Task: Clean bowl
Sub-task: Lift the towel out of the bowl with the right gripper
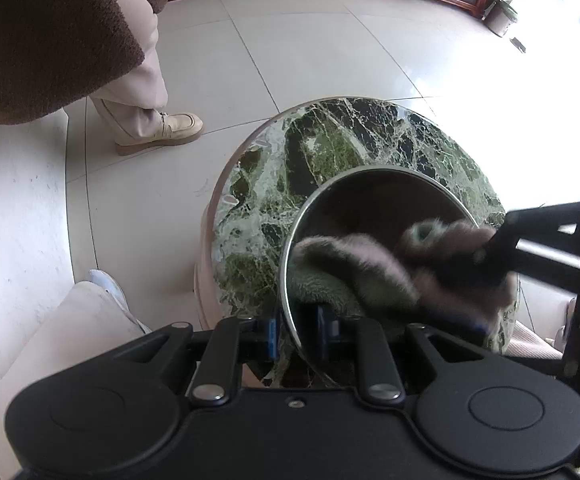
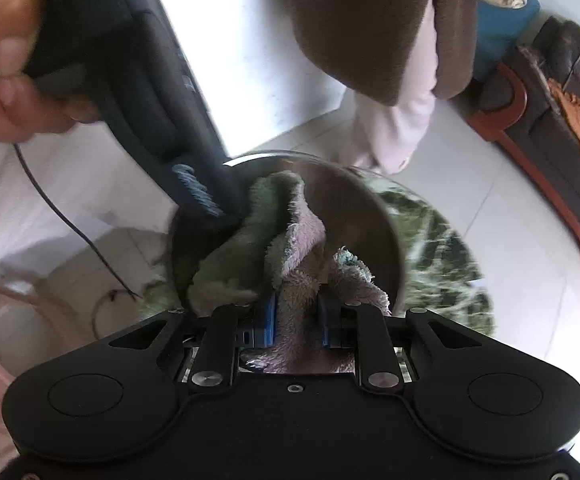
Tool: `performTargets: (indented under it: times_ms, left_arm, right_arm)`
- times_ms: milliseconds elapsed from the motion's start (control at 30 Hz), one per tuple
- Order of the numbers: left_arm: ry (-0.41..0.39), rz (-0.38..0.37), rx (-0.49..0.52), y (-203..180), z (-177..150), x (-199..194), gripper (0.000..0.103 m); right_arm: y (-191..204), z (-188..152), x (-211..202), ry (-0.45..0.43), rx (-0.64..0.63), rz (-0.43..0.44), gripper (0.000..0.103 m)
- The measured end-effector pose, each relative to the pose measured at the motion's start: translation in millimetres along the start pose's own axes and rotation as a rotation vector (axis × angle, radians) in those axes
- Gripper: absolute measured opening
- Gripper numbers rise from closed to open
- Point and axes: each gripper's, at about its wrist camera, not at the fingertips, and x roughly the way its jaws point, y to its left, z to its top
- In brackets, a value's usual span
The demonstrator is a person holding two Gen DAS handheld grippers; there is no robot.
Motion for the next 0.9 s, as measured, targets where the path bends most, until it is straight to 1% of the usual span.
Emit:
performTargets:
  times_ms: [100,233,300,400,433,533,600,667,733,767,833,900]
  left_arm:
    - [-0.008,0.000,-0.012,1.1,-1.6,0.3,0.018]
    - [-0.023,0.007,-0.037,0.4,-5.1,-0.4,0.017]
    - [-0.025,0.009,-0.057,0.1,-6.3,-0.1,0.018]
    - [-0.026,0.015,-0.117,0.0,-9.3,0.3,0.018]
    - [-0.028,0.024,-0.152,-1.1,-11.1,0.3,0.018]
    - [-0.029,0.046,-0.224,-4.2,-14.8,-0.9,0.019]
    - [-0.022,0.043,-0.247,-3.3,-14.9,-3.7,0.018]
    - [-0.044,0.054,-0.211,-3.1,-10.2,-9.7,0.018]
    - [-0.071,0.070,-0.161,-3.5,-2.8,-15.5,0.018]
    - [-0.069,0.070,-0.160,-3.1,-1.3,-15.6,0.018]
    - [-0.061,0.064,-0.166,-1.9,0.8,-14.5,0.018]
    - [-0.052,0.058,-0.173,-0.8,2.9,-13.4,0.018]
  right_arm:
    - [-10.4,-0.4,-10.5,-0.054,0.113,-0.016,0.020]
    - [-29.5,-5.1,-43.8,-0.145,0.278,-0.062,0.020]
    - [-40.6,-7.3,-53.0,-0.174,0.342,-0.091,0.020]
    - [-57.9,-16.4,-69.6,-0.215,0.456,-0.141,0.020]
    - [-63.1,-21.2,-74.9,-0.227,0.497,-0.156,0.020]
    - [-71.2,-29.0,-78.5,-0.242,0.559,-0.167,0.020]
    - [-74.9,-35.8,-80.6,-0.255,0.609,-0.171,0.020]
    - [-76.8,-39.8,-79.6,-0.268,0.643,-0.155,0.020]
    - [-74.5,-44.1,-82.0,-0.288,0.673,-0.122,0.020]
    - [-72.6,-45.9,-83.2,-0.291,0.681,-0.106,0.020]
    - [-62.9,-50.9,-85.8,-0.284,0.689,-0.077,0.020]
    - [-55.0,-53.2,-85.2,-0.268,0.689,-0.067,0.020]
